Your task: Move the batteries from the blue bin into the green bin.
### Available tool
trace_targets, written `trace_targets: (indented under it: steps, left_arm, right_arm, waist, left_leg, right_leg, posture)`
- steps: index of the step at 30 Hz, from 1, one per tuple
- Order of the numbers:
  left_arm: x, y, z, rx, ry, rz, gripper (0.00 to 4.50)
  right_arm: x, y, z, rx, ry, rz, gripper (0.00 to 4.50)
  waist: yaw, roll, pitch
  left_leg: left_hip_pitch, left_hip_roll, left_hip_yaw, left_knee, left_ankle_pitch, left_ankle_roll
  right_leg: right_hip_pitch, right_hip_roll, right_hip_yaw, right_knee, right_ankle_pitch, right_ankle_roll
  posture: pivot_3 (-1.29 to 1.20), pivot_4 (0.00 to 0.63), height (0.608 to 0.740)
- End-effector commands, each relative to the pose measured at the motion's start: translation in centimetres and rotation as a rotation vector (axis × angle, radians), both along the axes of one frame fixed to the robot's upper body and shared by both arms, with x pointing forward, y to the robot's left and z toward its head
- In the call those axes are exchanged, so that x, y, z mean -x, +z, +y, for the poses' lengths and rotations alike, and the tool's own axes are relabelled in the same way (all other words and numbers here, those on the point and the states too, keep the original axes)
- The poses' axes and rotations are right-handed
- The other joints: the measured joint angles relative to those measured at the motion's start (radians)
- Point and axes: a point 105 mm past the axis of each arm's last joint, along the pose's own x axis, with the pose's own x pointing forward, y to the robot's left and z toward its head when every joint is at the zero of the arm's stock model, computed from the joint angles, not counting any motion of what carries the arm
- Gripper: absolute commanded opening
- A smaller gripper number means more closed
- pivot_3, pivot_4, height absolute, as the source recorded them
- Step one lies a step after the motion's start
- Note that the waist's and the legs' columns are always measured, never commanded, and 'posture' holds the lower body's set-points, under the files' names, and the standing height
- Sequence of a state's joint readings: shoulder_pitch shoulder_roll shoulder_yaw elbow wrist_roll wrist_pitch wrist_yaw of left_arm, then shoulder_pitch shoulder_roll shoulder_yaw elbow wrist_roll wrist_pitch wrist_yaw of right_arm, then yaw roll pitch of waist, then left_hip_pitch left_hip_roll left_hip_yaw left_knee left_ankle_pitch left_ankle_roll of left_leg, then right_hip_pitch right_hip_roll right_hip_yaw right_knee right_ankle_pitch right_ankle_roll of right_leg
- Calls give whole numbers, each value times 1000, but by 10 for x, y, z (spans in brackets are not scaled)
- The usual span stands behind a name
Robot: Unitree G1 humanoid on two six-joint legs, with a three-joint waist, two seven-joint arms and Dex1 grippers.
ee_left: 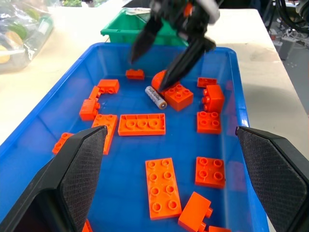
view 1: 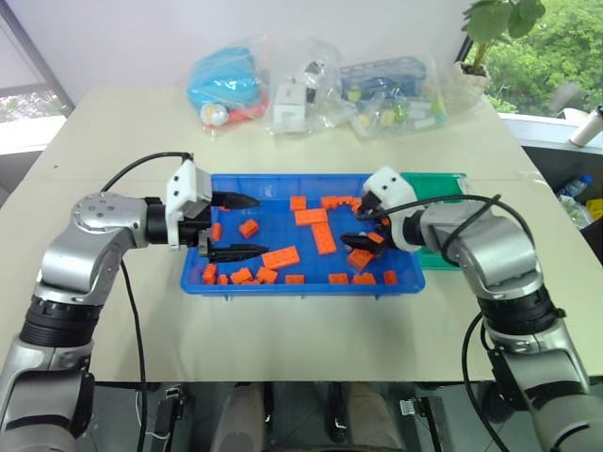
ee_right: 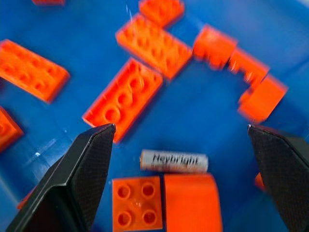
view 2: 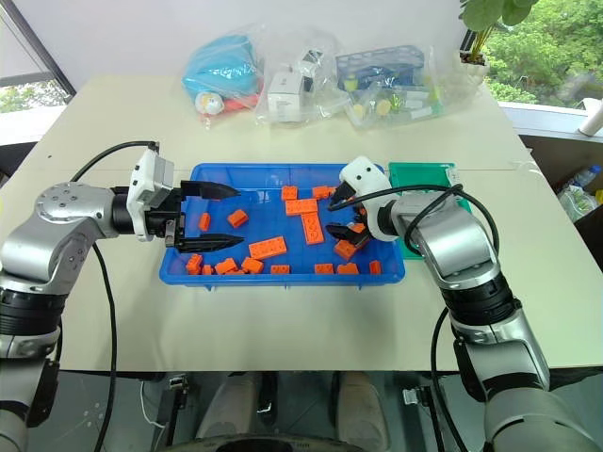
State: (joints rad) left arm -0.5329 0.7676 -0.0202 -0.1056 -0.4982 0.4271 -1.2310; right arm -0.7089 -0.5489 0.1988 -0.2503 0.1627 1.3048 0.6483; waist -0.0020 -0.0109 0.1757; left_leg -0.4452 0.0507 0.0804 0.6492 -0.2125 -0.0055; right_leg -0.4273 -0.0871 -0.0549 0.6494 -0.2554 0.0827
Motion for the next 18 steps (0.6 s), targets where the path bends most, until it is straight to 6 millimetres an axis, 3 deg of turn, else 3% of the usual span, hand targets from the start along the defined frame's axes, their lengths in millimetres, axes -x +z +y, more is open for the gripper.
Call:
trace_targets:
  steps: [1,18]
  left_arm:
    - [4,9,-1,16,-2,-47,4500]
    - [-1,14,-1,34,22,-64,4500]
  right_arm:
    - [-5,9,2,-3,3,-18,4482]
    - [-9,-28,8,61,30,79,4482]
  waist:
    - [-3,0,0]
    - [-9,0,0]
  left_leg:
    - [0,0,0,0,0,0]
    - [0,0,0,-1,0,0]
  right_leg:
    - [0,0,0,0,0,0]
    - [0,1,0,0,0,0]
  posture:
    - [0,150,736]
    - [0,150,736]
